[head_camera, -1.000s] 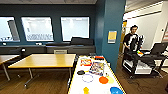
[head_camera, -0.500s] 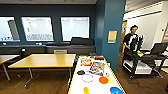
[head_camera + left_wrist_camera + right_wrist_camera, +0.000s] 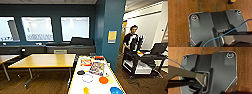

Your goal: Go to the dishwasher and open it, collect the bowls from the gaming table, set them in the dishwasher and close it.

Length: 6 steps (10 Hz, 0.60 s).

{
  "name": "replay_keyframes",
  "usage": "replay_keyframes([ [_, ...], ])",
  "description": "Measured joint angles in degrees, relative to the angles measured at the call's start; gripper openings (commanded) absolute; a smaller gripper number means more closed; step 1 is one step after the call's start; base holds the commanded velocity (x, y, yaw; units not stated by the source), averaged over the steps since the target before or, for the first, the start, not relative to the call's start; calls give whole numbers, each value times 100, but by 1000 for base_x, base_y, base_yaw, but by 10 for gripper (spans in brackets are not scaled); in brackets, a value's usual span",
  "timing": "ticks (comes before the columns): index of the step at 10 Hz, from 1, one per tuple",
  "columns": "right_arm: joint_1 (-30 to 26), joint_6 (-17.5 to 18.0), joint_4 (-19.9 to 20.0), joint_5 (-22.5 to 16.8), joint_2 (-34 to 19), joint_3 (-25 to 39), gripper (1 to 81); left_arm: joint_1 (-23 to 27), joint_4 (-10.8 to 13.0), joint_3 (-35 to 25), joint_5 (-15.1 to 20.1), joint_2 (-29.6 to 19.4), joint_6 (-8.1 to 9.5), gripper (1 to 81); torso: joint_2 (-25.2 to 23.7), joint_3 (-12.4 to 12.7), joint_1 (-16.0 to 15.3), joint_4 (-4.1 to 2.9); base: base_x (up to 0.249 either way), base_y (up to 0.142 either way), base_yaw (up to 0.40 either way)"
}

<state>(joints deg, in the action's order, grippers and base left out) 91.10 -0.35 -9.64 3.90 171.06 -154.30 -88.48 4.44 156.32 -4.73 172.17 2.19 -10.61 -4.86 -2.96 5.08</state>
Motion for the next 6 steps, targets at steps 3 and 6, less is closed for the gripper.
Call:
replay_keyframes([
  [3, -9, 0, 0, -7, 0, 0, 811, 9, 0, 0, -6, -12, 0, 811, -2, 0, 6, 0, 101, 0, 0],
  [6, -17, 0, 2, 17, 0, 0, 811, 52, 0, 0, -11, -12, 1, 811, 2, -2, -2, 0, 36, 0, 0],
])
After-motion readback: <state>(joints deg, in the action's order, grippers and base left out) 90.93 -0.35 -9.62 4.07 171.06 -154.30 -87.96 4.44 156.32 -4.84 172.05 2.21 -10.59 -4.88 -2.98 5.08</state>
